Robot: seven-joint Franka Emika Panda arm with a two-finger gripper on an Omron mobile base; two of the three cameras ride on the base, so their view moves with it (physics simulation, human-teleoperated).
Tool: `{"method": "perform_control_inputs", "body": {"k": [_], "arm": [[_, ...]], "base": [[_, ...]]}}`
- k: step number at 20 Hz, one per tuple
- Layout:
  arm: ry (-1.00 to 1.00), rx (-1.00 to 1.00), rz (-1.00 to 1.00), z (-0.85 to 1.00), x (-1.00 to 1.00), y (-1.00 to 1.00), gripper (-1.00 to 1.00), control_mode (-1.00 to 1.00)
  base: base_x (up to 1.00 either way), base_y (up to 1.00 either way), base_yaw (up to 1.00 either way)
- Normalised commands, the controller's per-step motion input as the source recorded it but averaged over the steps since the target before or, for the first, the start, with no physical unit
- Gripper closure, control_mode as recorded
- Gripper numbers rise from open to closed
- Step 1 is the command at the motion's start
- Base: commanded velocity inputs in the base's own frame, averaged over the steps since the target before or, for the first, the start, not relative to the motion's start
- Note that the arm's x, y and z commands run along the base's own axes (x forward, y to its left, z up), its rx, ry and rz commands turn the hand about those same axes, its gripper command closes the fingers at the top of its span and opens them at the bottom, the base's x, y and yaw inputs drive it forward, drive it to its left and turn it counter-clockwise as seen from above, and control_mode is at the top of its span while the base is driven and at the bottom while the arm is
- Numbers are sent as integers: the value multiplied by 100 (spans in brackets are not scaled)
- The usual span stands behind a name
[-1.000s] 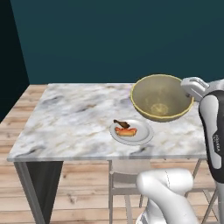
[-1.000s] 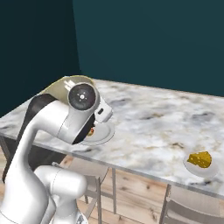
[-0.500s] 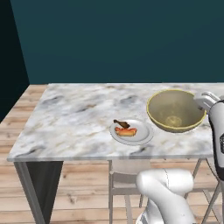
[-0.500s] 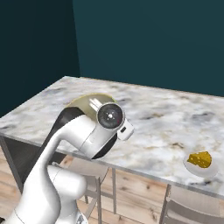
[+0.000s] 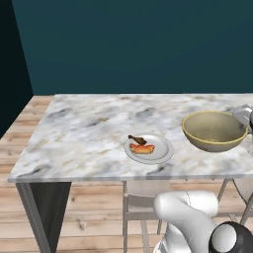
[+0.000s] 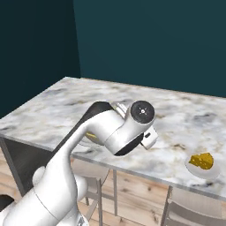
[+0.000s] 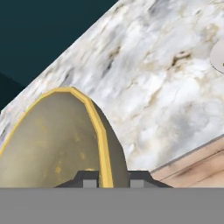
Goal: Take the smaller bowl and place it next to the appetizer plate on the dining counter , and place the larger bowl next to the plate with cooked food.
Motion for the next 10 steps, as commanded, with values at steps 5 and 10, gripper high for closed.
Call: {"method": "perform_control_inputs", "body": {"k": [5, 10], "arm": [[2, 2, 0, -27, 31, -32, 100, -100], [0, 0, 0, -30, 40, -7, 100, -100]], "base": [[0, 0, 0], [0, 0, 0]]}}
